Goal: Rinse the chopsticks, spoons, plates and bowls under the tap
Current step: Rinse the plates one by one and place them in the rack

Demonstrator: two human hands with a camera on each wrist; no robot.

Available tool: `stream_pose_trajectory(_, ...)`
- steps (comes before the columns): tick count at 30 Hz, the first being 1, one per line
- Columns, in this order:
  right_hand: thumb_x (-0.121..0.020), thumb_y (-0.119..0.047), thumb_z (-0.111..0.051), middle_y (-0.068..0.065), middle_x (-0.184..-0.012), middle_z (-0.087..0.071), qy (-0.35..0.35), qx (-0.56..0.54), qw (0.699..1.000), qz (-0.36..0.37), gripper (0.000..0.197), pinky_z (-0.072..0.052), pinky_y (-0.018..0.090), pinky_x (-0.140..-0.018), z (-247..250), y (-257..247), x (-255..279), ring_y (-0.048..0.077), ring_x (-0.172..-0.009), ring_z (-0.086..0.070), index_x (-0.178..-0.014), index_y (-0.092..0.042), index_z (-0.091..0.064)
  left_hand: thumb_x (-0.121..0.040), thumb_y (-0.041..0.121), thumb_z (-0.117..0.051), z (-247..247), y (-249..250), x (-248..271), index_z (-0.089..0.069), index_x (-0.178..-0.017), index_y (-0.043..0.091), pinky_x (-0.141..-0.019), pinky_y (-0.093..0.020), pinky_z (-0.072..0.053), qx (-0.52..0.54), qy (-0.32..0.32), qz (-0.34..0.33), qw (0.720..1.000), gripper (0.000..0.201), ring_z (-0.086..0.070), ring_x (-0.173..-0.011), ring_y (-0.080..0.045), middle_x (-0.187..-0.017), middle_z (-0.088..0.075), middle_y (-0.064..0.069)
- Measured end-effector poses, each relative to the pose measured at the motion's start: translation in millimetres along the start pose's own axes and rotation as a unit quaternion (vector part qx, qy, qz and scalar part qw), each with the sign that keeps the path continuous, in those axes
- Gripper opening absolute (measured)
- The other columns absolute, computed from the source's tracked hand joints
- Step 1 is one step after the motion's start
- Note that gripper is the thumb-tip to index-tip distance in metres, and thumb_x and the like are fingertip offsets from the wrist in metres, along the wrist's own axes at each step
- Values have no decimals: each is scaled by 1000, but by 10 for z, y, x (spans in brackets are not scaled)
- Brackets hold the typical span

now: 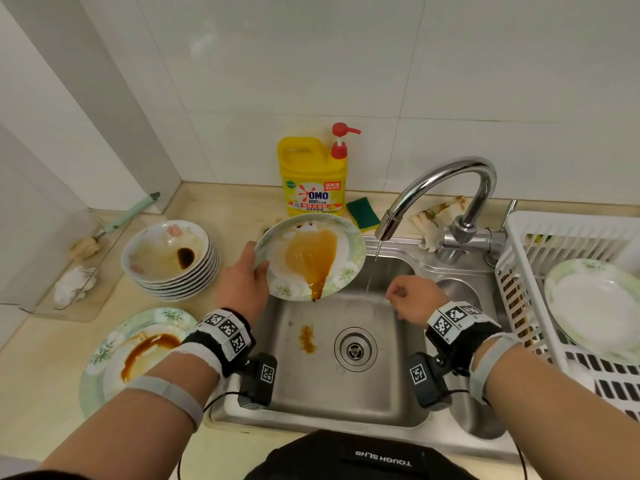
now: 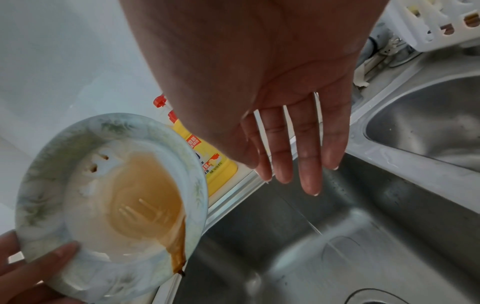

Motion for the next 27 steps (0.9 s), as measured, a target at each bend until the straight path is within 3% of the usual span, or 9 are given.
stream_pose_trajectory(4, -95, -23, -54, -5, -86, -72, 3, -32, 999, -5, 15, -57, 36, -90, -60, 45, -61, 19, -86, -72, -94, -26, -68, -102, 21, -51, -66, -70, -43, -49, -118, 19, -67, -45, -56, 11, -6, 20, 1000, 17, -65, -73, -35, -80, -67, -9)
stream_pose_trajectory(7, -98, -22, -56, -1, -83, -73, 5, -152, 988, -14, 14, -59, 33, -79, -151, 44, -140, 14, -72, -74, -92, -24, -68, -101, 23, -53, -160, -130, -96, -51, -122, 20, -77, -49, -57, 10, -23, 45, 999, 21, -66, -86, -38, -92, -70, -11)
stream_pose_trajectory(10, -100, -29, -59, 8, -95, -71, 3, -315, 949, -31, 12, -60, 38, -77, -245, -25, -229, 20, -75, -75, -103, -19, -65, -99, 26, -54, -282, -155, -156, -52, -124, 23, -84, -48, -56, 15, -51, 68, 996, 24, -66, -94, -36, -100, -71, -9)
stream_pose_trajectory(13, -100, -39, -61, 6, -106, -71, 16, -366, 930, -35, 26, -62, 40, -79, -293, -83, -348, 22, -82, -76, -115, -18, -60, -99, 24, -56, -398, -142, -215, -54, -130, 24, -89, -45, -54, 12, -77, 82, 994, 30, -65, -102, -35, -109, -71, -10)
stream_pose_trajectory(17, -102, -42, -56, 6, -110, -73, 1, -384, 922, -48, 31, -63, 46, -84, -294, -84, -504, 22, -87, -77, -117, -16, -61, -99, 24, -56, -520, -106, -297, -53, -136, 27, -91, -44, -54, 0, -108, 77, 991, 37, -66, -103, -36, -112, -72, -10)
stream_pose_trajectory(20, -102, -48, -52, 9, -103, -75, 16, -382, 922, -62, 36, -64, 44, -79, -290, -65, -571, 23, -83, -77, -106, -16, -66, -100, 25, -56, -575, -84, -350, -44, -145, 35, -92, -43, -55, -4, -123, 67, 990, 48, -67, -102, -33, -115, -72, -7)
stream_pose_trajectory(22, -102, -52, -49, 8, -96, -76, 37, -377, 923, -68, 40, -65, 41, -75, -288, -55, -600, 22, -76, -77, -102, -17, -68, -99, 26, -56, -609, -85, -387, -43, -142, 40, -90, -45, -57, 0, -125, 68, 990, 47, -68, -99, -32, -114, -72, -4)
stream_pose_trajectory(24, -103, -52, -48, 8, -87, -76, 68, -343, 935, -57, 45, -65, 42, -72, -294, -40, -641, 22, -69, -76, -96, -12, -69, -99, 27, -55, -638, -81, -426, -45, -137, 42, -89, -47, -58, 6, -130, 74, 989, 42, -68, -98, -31, -113, -71, -3)
stream_pose_trajectory(27, -106, -42, -47, 8, -75, -75, 116, -257, 959, -16, 44, -63, 47, -72, -302, 21, -716, 23, -64, -75, -84, -9, -66, -99, 27, -55, -677, -85, -492, -50, -135, 36, -90, -38, -53, -7, -135, 70, 988, 37, -66, -105, -30, -116, -70, -1)
Point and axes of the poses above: each hand's wrist, its own x-axis away from the middle knuckle, its own z-axis out of the back of the hand, y = z × x, the point moved 1 cm from there along -x, towards the middle knuckle
